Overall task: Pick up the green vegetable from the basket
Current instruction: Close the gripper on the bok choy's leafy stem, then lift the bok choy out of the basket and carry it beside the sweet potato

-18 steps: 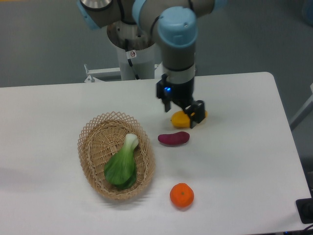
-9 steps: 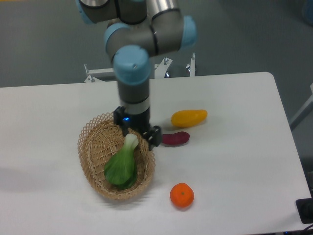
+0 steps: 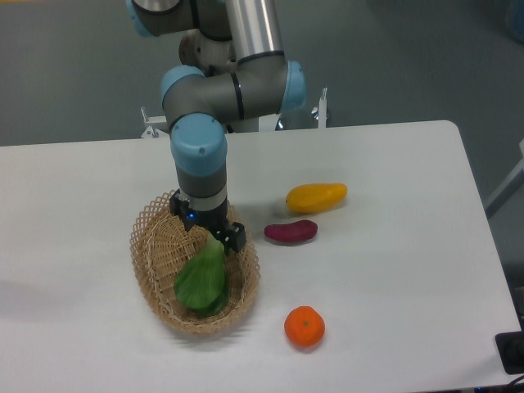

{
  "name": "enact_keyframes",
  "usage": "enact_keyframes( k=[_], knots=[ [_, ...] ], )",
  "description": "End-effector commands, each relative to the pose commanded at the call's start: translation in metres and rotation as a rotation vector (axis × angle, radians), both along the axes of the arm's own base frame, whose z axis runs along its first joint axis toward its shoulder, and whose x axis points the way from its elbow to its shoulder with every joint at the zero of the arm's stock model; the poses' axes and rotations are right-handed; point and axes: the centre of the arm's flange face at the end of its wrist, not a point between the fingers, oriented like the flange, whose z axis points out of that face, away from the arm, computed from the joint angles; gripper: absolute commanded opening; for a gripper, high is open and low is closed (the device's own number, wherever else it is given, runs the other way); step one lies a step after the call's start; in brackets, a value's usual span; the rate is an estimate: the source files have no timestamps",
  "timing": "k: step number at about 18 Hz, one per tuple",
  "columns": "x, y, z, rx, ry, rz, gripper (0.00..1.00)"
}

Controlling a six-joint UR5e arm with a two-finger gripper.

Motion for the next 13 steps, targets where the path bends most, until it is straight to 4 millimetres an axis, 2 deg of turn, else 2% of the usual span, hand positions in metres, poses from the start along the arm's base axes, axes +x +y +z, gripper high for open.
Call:
enact_keyframes(
  k=[13],
  knots=[
    [-0.004,-0.001,-0.031,-0.031,0.042,-0.008,0.99]
  ],
)
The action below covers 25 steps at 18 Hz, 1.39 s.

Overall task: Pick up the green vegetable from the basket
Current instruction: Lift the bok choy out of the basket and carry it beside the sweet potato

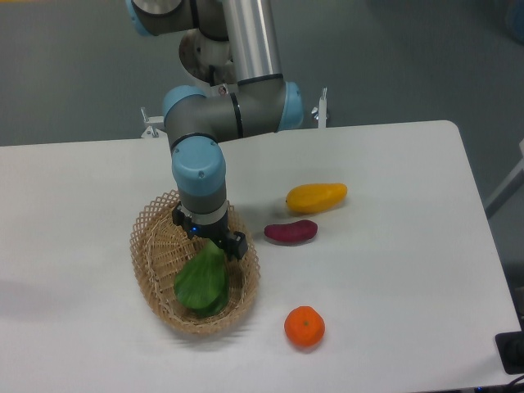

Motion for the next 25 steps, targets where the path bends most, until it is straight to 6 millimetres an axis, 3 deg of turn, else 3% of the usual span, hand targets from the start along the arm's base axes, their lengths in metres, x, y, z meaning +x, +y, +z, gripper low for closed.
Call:
enact_keyframes(
  k=[4,7,13,17,19,22,25],
  knots=[
    [-0.002,0.001,0.008,0.016,0.025,0.002,0.49],
    [-0.003,0.002,0.014,0.027,0.031,0.007,0.30],
    [-0.005,0.002,0.036,0.063,0.043,0.003,0.21],
    [-0.018,0.013,0.085,0.166,0.057,0.006,0.21],
    [-0.042,0.012,0.107,0.205,0.061,0.039,0.21],
    [-0.085,-0.009,0.142,0.249,0.045,0.025,0.21],
    [-0.137,-0.043,0.148,0.241,0.050,-0.012,0.21]
  ],
)
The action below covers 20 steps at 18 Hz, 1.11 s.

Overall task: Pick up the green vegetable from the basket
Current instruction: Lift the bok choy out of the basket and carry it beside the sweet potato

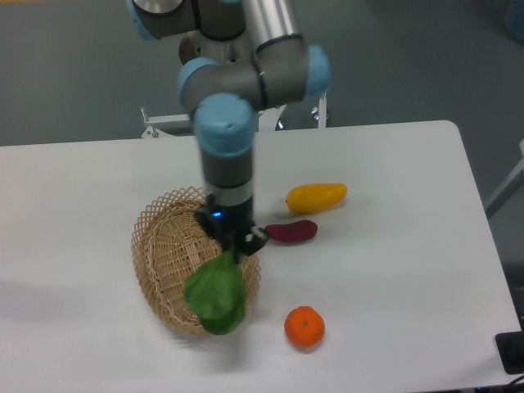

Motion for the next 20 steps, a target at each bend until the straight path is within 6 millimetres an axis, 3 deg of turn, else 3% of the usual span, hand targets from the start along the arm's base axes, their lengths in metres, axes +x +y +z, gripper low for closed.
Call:
enact_keyframes(
  k=[4,7,12,20],
  knots=[
    [-0.057,-0.052,-0.005,-0.030,0.041,-0.086,0.21],
    [-0.084,-0.072,-0.028,-0.062,0.037,-0.132,0.21],
    [-0.098,-0.080,-0.051,-0.081,0.015,-0.132,0.21],
    [-0.102,-0.080,-0.045,-0.076,0.026,-0.129,0.21]
  ],
)
